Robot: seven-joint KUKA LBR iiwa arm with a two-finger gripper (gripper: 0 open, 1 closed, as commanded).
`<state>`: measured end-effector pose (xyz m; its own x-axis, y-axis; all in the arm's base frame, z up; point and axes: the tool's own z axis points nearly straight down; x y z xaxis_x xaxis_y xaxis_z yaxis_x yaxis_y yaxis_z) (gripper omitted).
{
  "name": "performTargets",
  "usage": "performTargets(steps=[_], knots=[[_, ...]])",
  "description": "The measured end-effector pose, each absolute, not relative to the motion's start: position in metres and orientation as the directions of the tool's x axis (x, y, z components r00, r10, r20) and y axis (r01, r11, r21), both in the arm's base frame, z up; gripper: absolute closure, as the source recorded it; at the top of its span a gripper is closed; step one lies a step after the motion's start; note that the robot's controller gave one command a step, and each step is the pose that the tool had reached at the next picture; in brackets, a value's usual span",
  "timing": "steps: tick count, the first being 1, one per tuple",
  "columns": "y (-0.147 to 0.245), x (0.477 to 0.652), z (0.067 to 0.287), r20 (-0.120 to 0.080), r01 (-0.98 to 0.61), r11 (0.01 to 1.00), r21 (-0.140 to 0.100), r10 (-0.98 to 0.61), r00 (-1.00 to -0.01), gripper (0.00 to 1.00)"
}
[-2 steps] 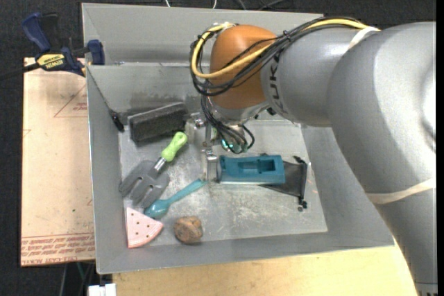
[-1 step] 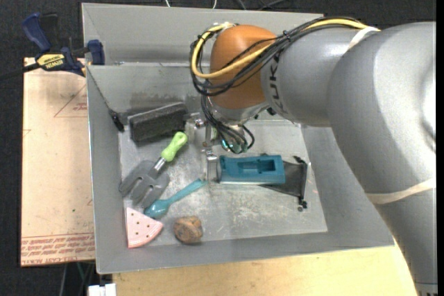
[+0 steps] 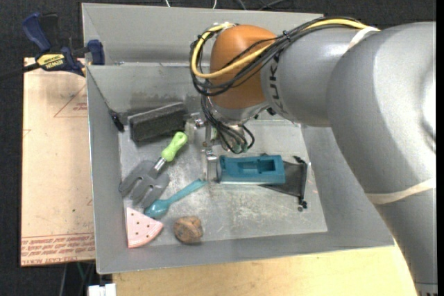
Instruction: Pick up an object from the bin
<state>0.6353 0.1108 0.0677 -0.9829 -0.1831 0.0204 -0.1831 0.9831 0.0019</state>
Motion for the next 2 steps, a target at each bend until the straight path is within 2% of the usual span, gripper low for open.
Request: performTargets(steps=[1, 2], knots=[[0.051, 0.643, 0.14, 0.017, -0.227, 0.974, 0.007, -0.227, -0.974, 0.0], [0.039, 0.644, 0.165, 0.02, -0.275, 0.961, 0.005, -0.275, -0.961, 0.0]])
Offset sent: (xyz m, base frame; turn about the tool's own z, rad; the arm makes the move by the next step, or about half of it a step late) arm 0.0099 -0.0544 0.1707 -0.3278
